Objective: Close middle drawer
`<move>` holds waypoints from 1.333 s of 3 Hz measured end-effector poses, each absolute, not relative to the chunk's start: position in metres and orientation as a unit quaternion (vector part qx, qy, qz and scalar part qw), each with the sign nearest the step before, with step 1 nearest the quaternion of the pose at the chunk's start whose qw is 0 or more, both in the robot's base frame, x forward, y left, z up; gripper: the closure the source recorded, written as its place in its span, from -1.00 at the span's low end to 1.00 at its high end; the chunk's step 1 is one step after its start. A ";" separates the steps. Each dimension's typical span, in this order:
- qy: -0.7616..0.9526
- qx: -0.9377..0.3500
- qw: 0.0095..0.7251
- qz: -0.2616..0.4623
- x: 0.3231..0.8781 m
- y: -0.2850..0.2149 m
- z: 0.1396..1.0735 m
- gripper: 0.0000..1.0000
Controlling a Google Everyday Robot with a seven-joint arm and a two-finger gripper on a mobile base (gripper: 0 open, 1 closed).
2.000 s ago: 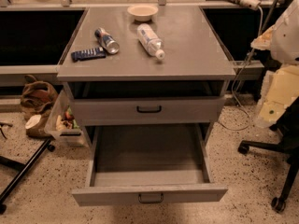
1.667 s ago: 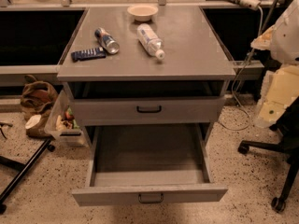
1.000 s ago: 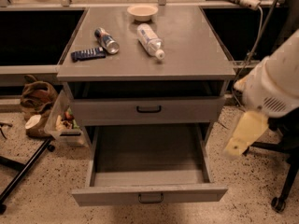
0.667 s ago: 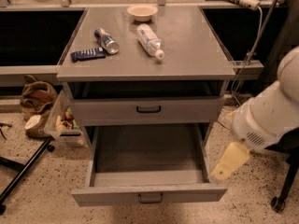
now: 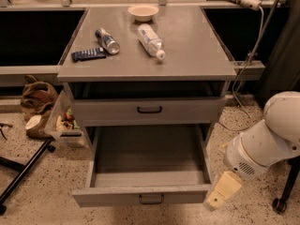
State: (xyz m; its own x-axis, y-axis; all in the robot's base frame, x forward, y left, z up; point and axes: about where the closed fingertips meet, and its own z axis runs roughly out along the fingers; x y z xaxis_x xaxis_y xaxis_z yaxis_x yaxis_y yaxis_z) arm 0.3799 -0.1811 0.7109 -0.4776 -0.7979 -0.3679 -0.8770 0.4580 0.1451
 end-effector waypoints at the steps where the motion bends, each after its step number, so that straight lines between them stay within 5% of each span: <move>1: 0.848 -0.475 0.136 0.192 0.377 -0.176 0.670 -1.00; 4: 0.806 -0.438 0.190 0.351 0.349 -0.126 0.505 -1.00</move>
Offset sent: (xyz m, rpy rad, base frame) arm -0.0200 0.0373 -0.2094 0.3861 0.0980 -0.0909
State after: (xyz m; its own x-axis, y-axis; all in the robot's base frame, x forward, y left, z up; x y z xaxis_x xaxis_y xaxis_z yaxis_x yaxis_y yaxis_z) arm 0.3486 -0.1255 0.5051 -0.5447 -0.5719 -0.6133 -0.8386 0.3700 0.3998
